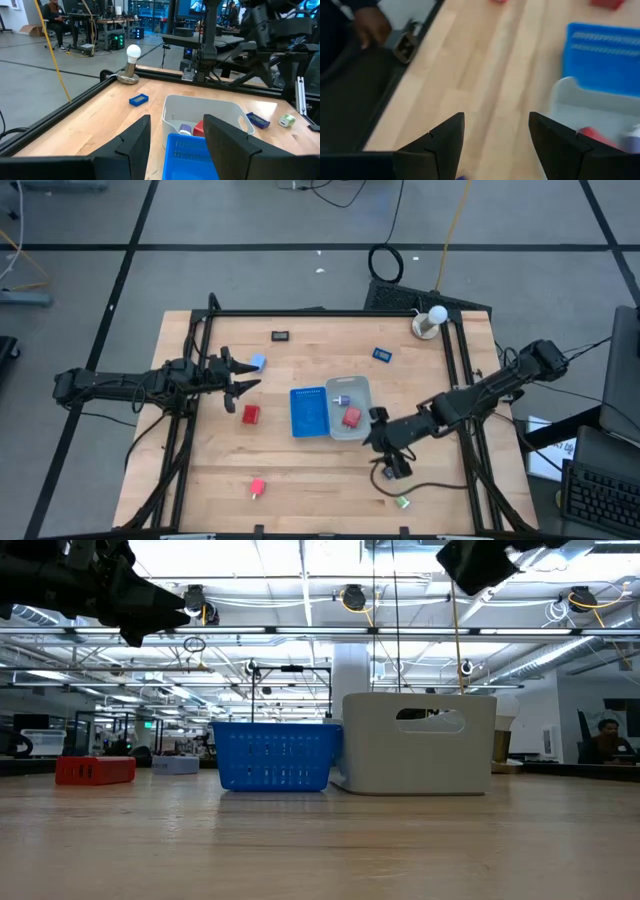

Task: Pick & Place Office items
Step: Put the dark blue digital timer into the blue bin

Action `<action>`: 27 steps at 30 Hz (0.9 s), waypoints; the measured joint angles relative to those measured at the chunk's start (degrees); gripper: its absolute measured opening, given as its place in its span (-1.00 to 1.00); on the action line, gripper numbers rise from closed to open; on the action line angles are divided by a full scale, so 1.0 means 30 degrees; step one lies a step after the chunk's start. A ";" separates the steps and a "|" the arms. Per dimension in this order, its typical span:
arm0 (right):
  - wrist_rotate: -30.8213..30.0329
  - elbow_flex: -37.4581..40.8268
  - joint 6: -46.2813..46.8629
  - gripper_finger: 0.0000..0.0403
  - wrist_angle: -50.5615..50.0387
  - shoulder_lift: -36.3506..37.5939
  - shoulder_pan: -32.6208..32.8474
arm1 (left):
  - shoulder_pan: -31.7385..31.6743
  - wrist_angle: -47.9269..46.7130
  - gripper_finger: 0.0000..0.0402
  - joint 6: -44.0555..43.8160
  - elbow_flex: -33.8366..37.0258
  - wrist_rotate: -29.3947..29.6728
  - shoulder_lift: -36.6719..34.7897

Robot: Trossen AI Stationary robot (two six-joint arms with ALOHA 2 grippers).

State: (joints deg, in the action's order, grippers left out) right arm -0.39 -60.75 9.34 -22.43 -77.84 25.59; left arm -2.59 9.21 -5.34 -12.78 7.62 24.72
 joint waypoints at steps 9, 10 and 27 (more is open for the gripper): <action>0.1203 0.0154 0.1698 0.04 -0.1700 -0.0007 0.1789 | 0.0000 0.0000 -0.08 0.0000 0.0000 0.0000 0.0004; 0.1184 0.0423 0.1611 0.04 -0.1700 -0.0003 0.1919 | 0.0000 0.0004 -0.08 -0.0007 0.0000 0.0000 -0.0003; -0.0287 0.5807 0.2139 0.15 0.0449 -0.1965 0.3113 | 0.0000 0.0000 -0.08 0.0000 0.0000 0.0000 0.0004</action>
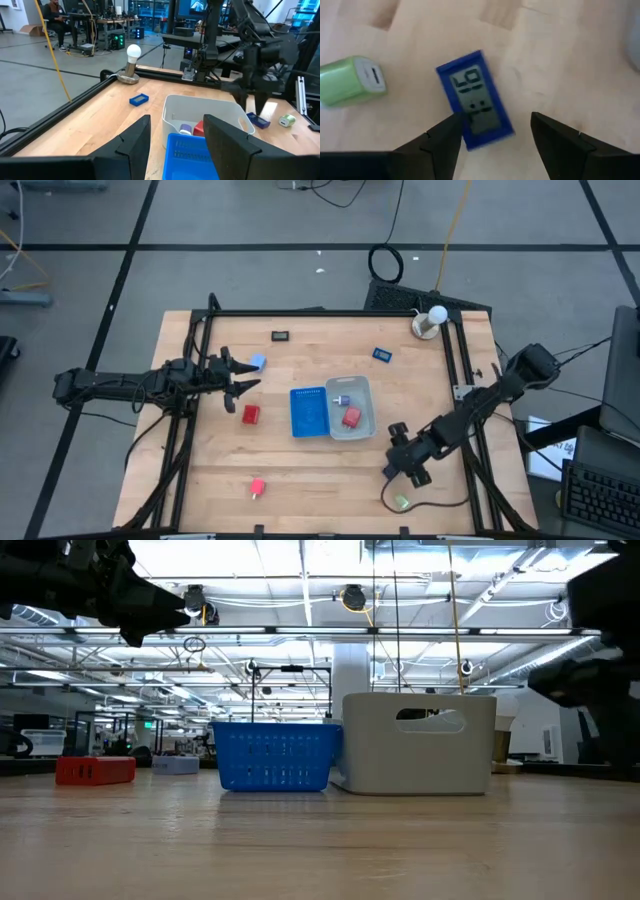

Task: Pick & Place Office items
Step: Put the dark blue digital timer into the blue bin

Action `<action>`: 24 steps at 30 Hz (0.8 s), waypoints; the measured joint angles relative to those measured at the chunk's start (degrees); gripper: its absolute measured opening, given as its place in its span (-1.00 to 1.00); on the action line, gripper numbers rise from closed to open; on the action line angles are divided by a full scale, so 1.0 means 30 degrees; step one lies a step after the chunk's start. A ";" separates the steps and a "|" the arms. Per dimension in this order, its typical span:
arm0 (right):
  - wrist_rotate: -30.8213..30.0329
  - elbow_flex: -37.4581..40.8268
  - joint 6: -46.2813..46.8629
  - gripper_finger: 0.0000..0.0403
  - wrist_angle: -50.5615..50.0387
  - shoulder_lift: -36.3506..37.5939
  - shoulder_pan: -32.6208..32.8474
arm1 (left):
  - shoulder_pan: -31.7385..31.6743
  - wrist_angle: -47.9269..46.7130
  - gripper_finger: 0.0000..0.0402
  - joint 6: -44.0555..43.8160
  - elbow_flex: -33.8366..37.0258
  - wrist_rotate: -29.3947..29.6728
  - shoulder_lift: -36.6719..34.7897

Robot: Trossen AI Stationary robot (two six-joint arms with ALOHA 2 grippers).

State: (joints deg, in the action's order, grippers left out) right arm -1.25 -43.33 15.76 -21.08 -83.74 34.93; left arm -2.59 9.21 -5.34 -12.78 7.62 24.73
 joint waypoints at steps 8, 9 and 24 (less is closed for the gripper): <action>-0.0142 -0.0007 -0.0519 0.13 0.1233 -0.1073 0.0556 | 0.0000 -0.0005 -0.08 0.0000 0.0000 0.0000 0.0000; -0.0117 -0.0007 -0.0575 0.12 0.1112 -0.1113 0.0563 | 0.0006 -0.0001 -0.08 0.0000 0.0000 0.0000 0.0000; -0.0171 0.0001 -0.1992 -0.01 0.2196 -0.1073 0.0468 | 0.0000 -0.0007 -0.08 0.0000 0.0000 0.0000 0.0000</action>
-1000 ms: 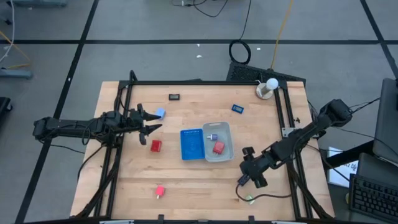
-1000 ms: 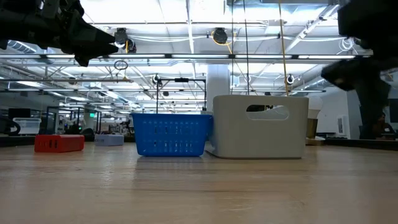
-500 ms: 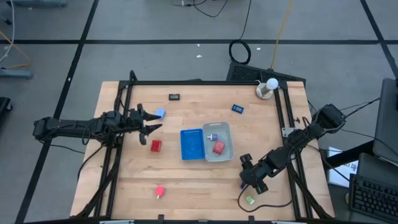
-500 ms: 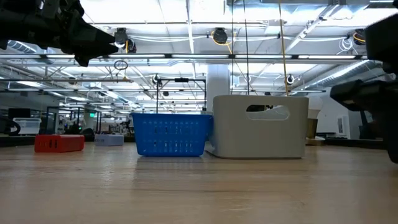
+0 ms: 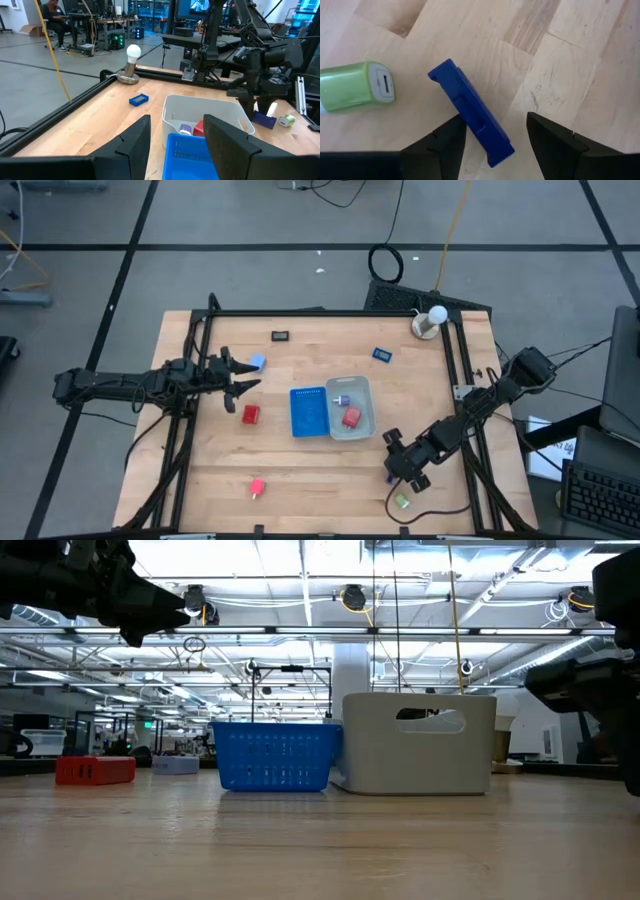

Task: Pick & Place Office items
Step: Put the dark blue digital timer into the blue bin

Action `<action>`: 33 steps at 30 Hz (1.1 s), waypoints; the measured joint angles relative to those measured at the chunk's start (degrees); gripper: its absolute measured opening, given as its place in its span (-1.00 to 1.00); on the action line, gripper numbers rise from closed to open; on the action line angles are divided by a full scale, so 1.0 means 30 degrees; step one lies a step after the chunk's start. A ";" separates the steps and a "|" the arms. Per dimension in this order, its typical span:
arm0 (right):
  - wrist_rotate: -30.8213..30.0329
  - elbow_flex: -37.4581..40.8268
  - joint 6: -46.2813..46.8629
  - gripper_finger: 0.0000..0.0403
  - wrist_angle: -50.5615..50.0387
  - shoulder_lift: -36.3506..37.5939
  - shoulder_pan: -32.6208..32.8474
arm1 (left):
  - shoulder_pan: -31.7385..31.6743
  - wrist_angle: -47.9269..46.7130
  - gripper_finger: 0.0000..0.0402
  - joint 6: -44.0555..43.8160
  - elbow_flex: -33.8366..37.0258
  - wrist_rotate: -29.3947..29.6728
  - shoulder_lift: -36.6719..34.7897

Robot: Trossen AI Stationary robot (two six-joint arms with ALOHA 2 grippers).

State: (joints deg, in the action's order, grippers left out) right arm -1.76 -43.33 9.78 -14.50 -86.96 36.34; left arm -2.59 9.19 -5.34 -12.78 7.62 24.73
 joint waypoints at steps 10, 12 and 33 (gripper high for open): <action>0.0095 0.0341 0.0146 -0.27 0.0119 0.0000 0.0000 | 0.0000 0.0000 -0.08 0.0000 0.0000 0.0000 0.0000; 0.0102 0.0341 0.0146 -0.34 0.0320 0.0000 0.0000 | 0.0000 0.0000 -0.08 0.0026 0.0000 0.0000 0.0000; 0.0116 0.0355 -0.0007 -0.64 0.0451 0.0107 -0.0007 | 0.0000 0.0007 -0.08 0.0197 0.0000 0.0000 0.0000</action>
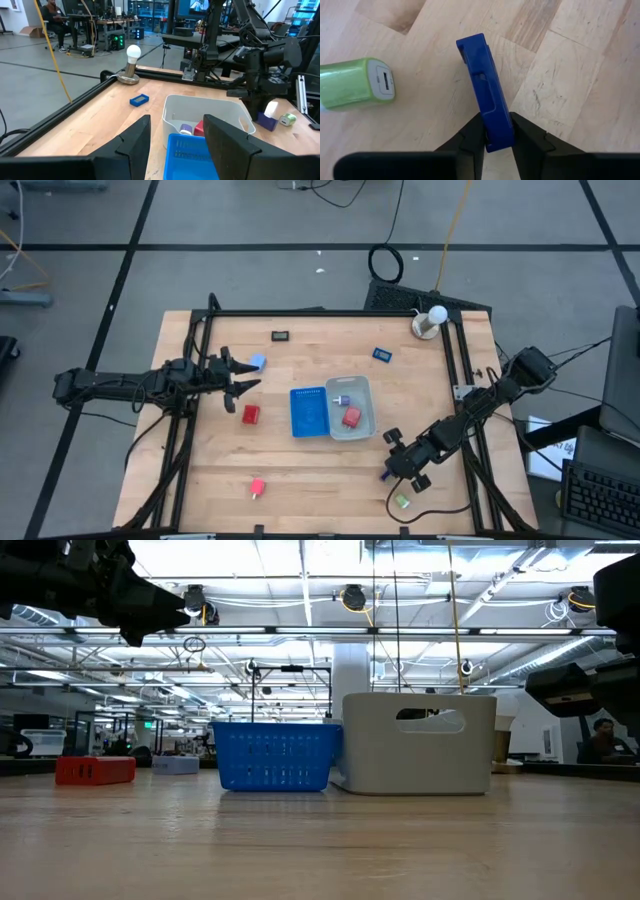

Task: Pick & Place Office items
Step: Put the dark blue digital timer into the blue bin

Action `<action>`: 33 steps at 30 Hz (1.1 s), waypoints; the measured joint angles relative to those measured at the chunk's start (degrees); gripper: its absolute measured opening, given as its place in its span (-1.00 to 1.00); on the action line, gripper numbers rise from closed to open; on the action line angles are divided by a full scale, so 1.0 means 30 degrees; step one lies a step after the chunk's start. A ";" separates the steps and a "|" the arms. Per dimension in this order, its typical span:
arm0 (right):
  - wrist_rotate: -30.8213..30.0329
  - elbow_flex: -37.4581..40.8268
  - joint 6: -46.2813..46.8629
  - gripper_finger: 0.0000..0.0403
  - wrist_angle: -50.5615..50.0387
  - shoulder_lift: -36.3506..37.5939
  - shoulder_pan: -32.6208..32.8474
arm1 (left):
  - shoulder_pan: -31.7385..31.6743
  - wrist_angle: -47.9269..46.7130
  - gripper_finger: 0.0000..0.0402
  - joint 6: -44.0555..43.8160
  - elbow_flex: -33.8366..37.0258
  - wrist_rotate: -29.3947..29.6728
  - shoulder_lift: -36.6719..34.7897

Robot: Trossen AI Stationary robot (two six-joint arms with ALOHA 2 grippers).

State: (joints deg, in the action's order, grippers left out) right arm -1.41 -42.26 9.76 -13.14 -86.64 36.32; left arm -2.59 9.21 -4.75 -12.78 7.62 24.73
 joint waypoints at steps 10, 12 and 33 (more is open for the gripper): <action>0.0001 0.0001 -0.0015 -0.68 -0.0153 0.2553 -0.0340 | 0.0000 0.0007 -0.08 0.0007 0.0000 0.0000 0.0000; -0.0083 0.0001 -0.0007 -0.68 -0.0152 0.3371 -0.0412 | 0.0000 0.0000 -0.08 0.0007 0.0000 0.0000 0.0000; -0.5577 -0.0007 -0.2229 -0.67 -0.0267 1.0408 -0.1245 | 0.0000 0.0000 -0.08 0.0007 0.0000 0.0000 0.0000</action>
State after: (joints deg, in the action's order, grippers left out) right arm -18.14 -42.28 3.07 -13.95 -55.41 32.58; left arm -2.59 9.21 -4.73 -12.78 7.62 24.73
